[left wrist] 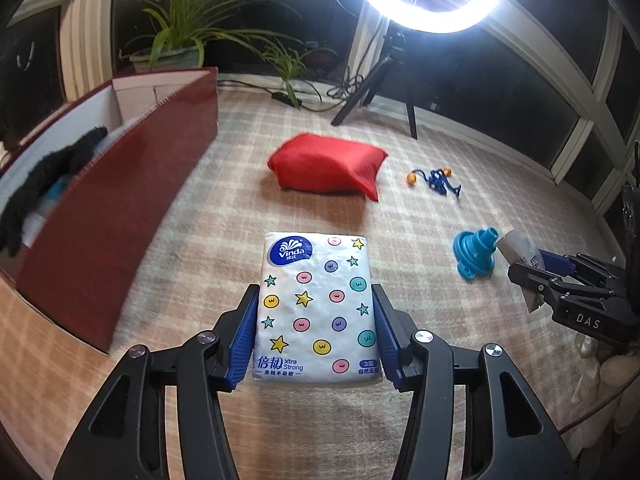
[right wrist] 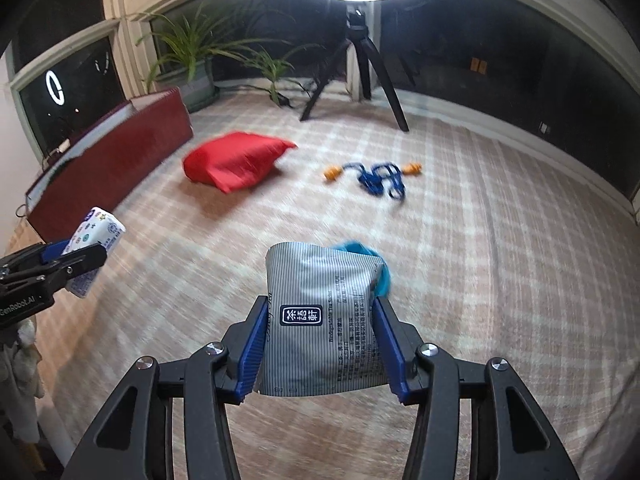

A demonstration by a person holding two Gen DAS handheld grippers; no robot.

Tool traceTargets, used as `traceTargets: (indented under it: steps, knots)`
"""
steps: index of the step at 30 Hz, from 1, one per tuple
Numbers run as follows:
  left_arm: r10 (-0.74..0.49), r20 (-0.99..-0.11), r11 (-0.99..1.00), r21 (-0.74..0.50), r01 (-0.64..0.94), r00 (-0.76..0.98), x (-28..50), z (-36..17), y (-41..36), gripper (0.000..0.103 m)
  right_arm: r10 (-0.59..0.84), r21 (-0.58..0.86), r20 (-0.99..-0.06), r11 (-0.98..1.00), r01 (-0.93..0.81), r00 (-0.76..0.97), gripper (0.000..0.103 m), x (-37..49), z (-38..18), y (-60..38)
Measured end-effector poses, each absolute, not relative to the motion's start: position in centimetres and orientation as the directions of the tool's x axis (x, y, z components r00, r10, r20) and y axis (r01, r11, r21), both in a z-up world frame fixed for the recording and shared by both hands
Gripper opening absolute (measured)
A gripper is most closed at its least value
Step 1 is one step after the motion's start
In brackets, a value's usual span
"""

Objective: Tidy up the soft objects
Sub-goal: 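Carry the tissue pack and grey bag with both tools to the box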

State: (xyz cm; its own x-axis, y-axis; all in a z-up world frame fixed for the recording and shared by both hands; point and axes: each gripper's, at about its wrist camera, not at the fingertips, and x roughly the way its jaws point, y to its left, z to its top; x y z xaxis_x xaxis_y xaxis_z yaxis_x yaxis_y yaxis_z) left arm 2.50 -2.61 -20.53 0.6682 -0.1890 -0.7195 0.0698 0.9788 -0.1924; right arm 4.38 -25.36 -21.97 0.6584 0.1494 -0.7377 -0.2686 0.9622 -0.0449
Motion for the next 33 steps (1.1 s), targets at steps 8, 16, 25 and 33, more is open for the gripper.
traceTargets:
  steps: [8, 16, 25, 33]
  knots:
    - [-0.183, -0.684, 0.978, -0.199, 0.06, 0.706, 1.8, -17.3, 0.5, 0.051, 0.198, -0.046, -0.702, 0.946, -0.322, 0.684, 0.047, 4.6, -19.3, -21.3]
    - [-0.151, -0.662, 0.982, -0.189, 0.032, 0.734, 1.6, -14.3, 5.6, 0.051, 0.267, -0.045, -0.667, 0.917, -0.396, 0.695, 0.047, 5.1, -16.8, -15.2]
    - [-0.114, -0.642, 0.982, -0.189, -0.012, 0.758, 2.4, -12.2, 11.8, 0.051, 0.369, -0.035, -0.637, 0.864, -0.503, 0.677, 0.047, 6.8, -13.9, -6.5]
    - [-0.08, -0.653, 0.978, -0.199, -0.069, 0.753, 4.7, -12.2, 16.9, 0.051, 0.441, -0.027, -0.636, 0.807, -0.589, 0.633, 0.047, 9.8, -12.1, 0.9]
